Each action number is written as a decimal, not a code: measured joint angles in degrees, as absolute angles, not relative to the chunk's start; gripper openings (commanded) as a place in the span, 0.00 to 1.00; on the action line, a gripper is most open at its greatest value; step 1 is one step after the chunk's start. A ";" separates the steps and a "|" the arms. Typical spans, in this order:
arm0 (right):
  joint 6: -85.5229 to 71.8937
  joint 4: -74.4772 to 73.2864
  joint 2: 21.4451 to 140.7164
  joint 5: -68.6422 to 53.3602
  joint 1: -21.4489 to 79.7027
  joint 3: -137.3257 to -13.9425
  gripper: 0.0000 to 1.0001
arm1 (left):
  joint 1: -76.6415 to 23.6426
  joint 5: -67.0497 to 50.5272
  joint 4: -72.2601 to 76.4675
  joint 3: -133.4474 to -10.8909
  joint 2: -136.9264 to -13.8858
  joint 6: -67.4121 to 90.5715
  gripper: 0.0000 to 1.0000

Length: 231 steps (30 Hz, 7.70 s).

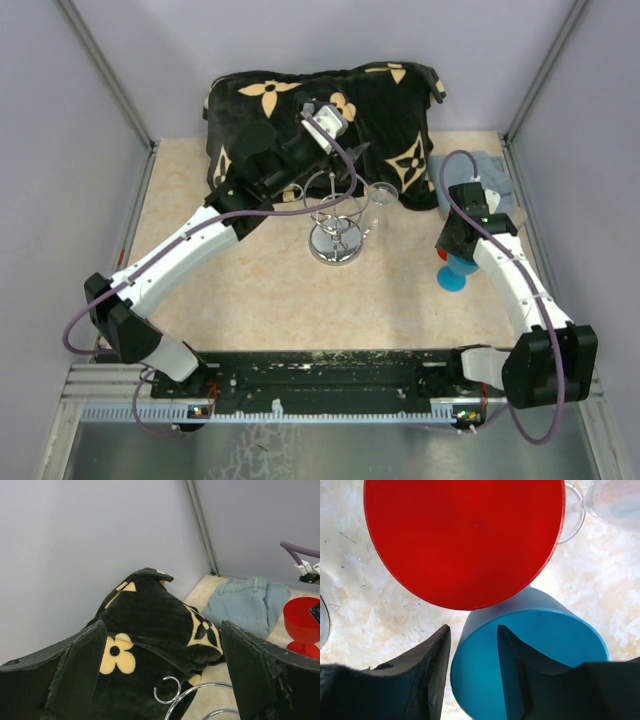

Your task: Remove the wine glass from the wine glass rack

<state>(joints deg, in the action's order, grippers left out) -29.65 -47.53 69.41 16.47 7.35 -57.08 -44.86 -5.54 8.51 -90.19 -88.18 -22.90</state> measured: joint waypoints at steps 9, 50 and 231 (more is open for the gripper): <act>-29.80 -54.08 67.35 16.34 7.38 -66.43 0.48 | -44.84 -5.63 8.03 -90.24 -88.18 -22.31 0.99; -42.19 -38.50 74.43 -26.92 7.35 -76.51 0.46 | -29.82 -15.09 -10.96 -104.09 -96.18 7.68 0.99; -52.18 -8.05 56.42 -50.65 -7.57 -71.59 0.00 | -41.95 -46.00 11.81 -104.33 -101.84 49.91 0.78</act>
